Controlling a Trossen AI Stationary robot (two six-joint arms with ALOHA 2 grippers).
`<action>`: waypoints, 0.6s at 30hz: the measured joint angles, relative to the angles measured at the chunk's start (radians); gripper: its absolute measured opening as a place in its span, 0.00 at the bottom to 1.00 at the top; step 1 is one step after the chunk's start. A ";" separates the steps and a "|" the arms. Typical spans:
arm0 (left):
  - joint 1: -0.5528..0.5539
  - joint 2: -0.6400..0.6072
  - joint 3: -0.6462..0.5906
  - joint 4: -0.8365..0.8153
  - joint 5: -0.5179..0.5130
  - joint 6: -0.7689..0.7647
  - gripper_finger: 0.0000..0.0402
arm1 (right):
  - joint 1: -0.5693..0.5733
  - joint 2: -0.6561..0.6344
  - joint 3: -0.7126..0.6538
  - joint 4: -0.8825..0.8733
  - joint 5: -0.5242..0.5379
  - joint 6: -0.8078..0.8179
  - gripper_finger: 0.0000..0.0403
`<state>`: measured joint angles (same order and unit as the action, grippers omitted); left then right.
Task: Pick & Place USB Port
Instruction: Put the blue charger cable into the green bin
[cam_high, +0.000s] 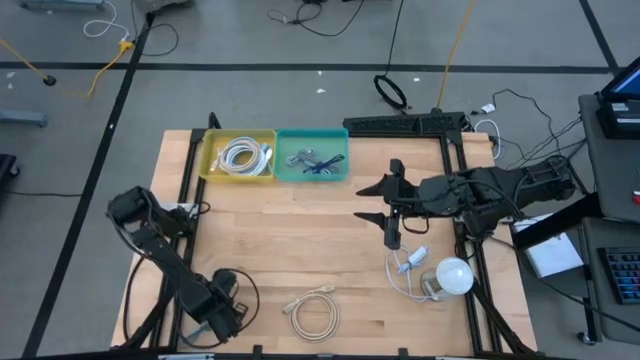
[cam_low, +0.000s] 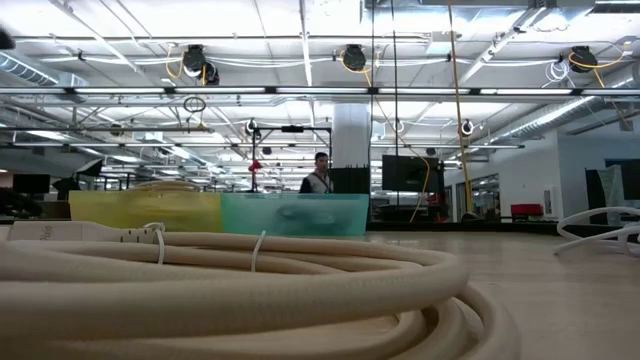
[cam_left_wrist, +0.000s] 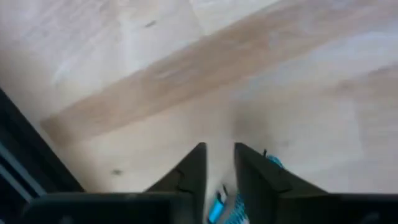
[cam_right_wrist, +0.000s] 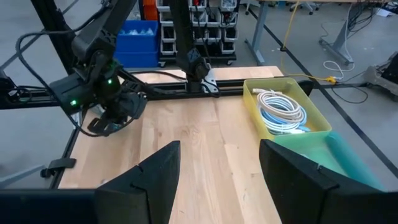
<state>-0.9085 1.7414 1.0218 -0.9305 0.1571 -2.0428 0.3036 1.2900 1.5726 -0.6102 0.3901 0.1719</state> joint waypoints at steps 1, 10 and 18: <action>0.004 -0.010 0.000 0.008 0.001 -0.002 0.24 | 0.002 0.000 0.000 0.000 0.000 0.000 0.52; 0.004 -0.085 0.003 0.120 0.050 0.026 0.62 | 0.013 0.000 0.000 -0.001 0.000 0.020 0.52; -0.056 -0.086 0.003 0.151 0.100 0.048 0.67 | 0.014 0.000 0.000 -0.008 -0.001 0.028 0.52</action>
<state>-0.9645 1.6558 1.0248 -0.7790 0.2574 -1.9951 0.3172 1.2903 1.5726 -0.6185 0.3889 0.2000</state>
